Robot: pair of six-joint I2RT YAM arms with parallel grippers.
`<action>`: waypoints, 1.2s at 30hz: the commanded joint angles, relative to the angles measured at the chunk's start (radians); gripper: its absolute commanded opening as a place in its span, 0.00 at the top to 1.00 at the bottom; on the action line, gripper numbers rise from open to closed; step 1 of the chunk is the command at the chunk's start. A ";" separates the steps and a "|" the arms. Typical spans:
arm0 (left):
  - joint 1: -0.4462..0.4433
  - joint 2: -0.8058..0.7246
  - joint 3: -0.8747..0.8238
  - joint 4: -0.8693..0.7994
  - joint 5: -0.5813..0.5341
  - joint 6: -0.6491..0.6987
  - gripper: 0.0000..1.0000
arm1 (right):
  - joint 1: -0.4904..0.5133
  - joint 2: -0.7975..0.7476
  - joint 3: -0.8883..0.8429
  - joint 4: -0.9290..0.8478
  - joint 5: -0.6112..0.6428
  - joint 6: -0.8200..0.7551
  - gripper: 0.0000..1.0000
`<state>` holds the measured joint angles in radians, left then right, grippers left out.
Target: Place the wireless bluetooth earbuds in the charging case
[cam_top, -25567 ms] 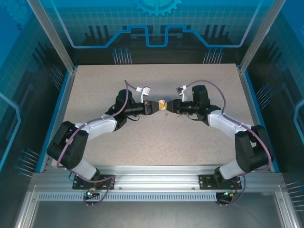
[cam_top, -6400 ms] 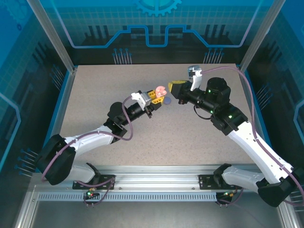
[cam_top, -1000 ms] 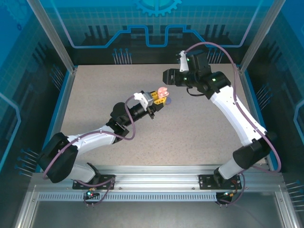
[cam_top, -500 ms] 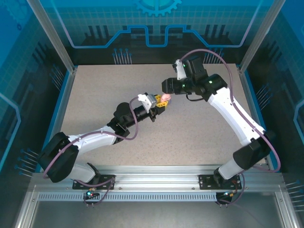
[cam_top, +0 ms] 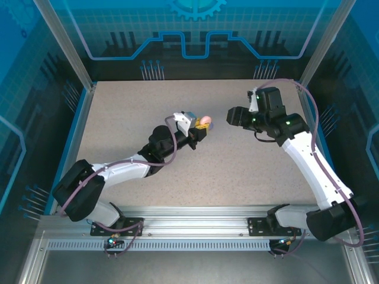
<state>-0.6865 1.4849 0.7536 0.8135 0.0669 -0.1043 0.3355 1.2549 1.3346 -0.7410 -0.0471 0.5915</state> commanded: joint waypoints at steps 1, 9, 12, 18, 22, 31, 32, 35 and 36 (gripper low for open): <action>0.024 0.040 0.036 -0.159 -0.084 -0.243 1.00 | -0.021 -0.030 -0.071 0.050 0.023 0.053 0.33; 0.144 0.201 0.056 -0.320 0.032 -0.616 1.00 | -0.026 -0.058 -0.240 0.119 0.070 0.067 0.33; 0.182 0.269 0.078 -0.326 0.087 -0.677 1.00 | -0.027 -0.069 -0.282 0.136 0.074 0.070 0.33; 0.217 0.377 0.174 -0.430 0.142 -0.706 1.00 | -0.030 -0.080 -0.325 0.149 0.078 0.068 0.33; 0.233 0.435 0.253 -0.533 0.164 -0.703 1.00 | -0.033 -0.077 -0.336 0.154 0.078 0.065 0.33; 0.274 0.508 0.362 -0.737 0.182 -0.686 0.72 | -0.050 -0.081 -0.347 0.157 0.069 0.066 0.32; 0.277 0.511 0.369 -0.755 0.183 -0.683 0.70 | -0.051 -0.083 -0.347 0.157 0.069 0.065 0.32; 0.288 0.511 0.378 -0.790 0.188 -0.671 0.65 | -0.052 -0.086 -0.345 0.154 0.068 0.065 0.32; 0.290 0.509 0.378 -0.798 0.190 -0.667 0.64 | -0.053 -0.087 -0.342 0.152 0.068 0.065 0.32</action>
<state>-0.4107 1.9816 1.1053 0.1074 0.2325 -0.7845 0.2977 1.1900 0.9947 -0.6003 0.0193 0.6483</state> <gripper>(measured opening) 0.355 0.676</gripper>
